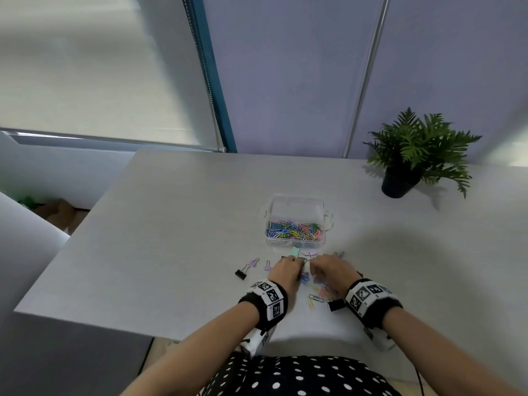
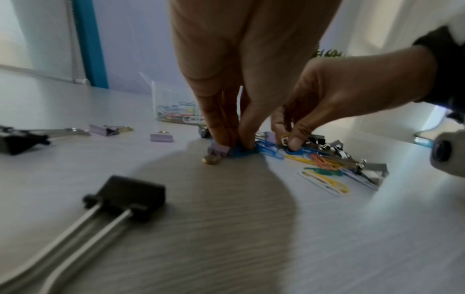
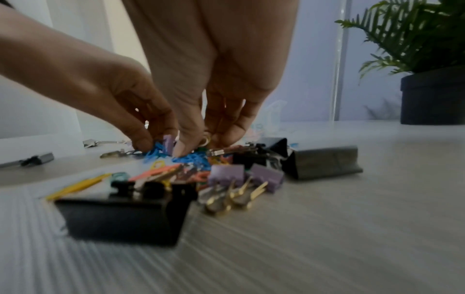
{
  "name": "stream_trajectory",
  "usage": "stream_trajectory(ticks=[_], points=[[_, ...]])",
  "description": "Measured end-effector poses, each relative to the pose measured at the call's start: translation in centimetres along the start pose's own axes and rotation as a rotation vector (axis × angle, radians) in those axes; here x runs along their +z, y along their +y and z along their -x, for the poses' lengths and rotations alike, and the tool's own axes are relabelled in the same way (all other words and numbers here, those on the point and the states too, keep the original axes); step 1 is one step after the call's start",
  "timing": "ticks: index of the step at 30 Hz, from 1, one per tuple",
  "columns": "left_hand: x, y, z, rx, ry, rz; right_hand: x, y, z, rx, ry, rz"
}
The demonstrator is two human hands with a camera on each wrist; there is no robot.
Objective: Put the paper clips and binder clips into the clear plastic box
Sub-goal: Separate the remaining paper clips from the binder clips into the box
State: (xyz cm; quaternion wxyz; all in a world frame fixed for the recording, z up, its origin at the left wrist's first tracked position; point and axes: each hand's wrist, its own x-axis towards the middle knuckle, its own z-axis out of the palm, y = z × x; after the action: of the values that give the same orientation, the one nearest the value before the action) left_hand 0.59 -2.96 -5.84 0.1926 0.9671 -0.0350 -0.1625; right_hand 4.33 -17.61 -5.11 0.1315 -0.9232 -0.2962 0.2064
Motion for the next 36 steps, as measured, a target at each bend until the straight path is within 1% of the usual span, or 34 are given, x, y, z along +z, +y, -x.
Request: stream_trajectory(ticks=[2, 5, 8, 10, 14, 17, 19, 22, 24, 26, 27, 29, 32, 33, 35, 36], points=[[-0.5, -0.8, -0.1, -0.014, -0.023, 0.042, 0.1, 0.4, 0.0, 0.035, 0.024, -0.077], [-1.3, -2.3, -0.2, -0.056, -0.045, 0.178, 0.4, 1.0, -0.2, 0.080, 0.088, -0.258], [-2.2, -3.5, -0.2, -0.136, -0.042, 0.346, 0.1, 1.2, -0.2, 0.068, 0.163, -0.470], [-3.0, -4.2, -0.3, -0.159, -0.057, 0.480, -0.3, 1.2, -0.3, 0.056, 0.188, -0.546], [-5.3, -4.4, -0.8, -0.171, -0.054, 0.671, -1.6, 1.2, -1.1, 0.057, 0.206, -0.705], [-7.4, -4.4, -2.1, -0.166, -0.019, 0.756, -2.8, 1.2, -2.4, 0.086, 0.273, -0.784], [-8.3, -4.7, -3.6, -0.179, 0.037, 0.742, -3.8, 1.1, -3.6, 0.115, 0.329, -0.815], [-9.4, -4.6, -5.5, -0.219, 0.094, 0.658, -4.7, 1.1, -5.4, 0.195, 0.359, -0.833], [-9.7, -4.4, -6.2, -0.232, 0.095, 0.578, -4.8, 1.0, -6.4, 0.239, 0.354, -0.846], [-9.7, -4.3, -6.5, -0.235, 0.065, 0.475, -4.6, 0.8, -6.9, 0.245, 0.327, -0.812], [-9.7, -4.3, -6.4, -0.222, 0.047, 0.414, -4.5, 0.8, -7.0, 0.226, 0.295, -0.762], [-9.5, -4.1, -5.8, -0.155, 0.059, 0.296, -4.2, 0.9, -7.0, 0.168, 0.246, -0.620], [-8.9, -3.5, -4.2, -0.035, 0.147, 0.228, -3.7, 0.8, -5.8, 0.075, 0.297, -0.464], [-8.2, -3.3, -3.6, -0.016, 0.147, 0.218, -3.3, 0.6, -5.2, 0.022, 0.310, -0.430], [-6.5, -3.0, -2.3, -0.007, 0.056, 0.166, -2.4, 0.0, -3.9, -0.107, 0.275, -0.342], [-5.5, -2.8, -1.8, -0.012, -0.002, 0.121, -1.8, -0.2, -3.3, -0.154, 0.217, -0.290]])
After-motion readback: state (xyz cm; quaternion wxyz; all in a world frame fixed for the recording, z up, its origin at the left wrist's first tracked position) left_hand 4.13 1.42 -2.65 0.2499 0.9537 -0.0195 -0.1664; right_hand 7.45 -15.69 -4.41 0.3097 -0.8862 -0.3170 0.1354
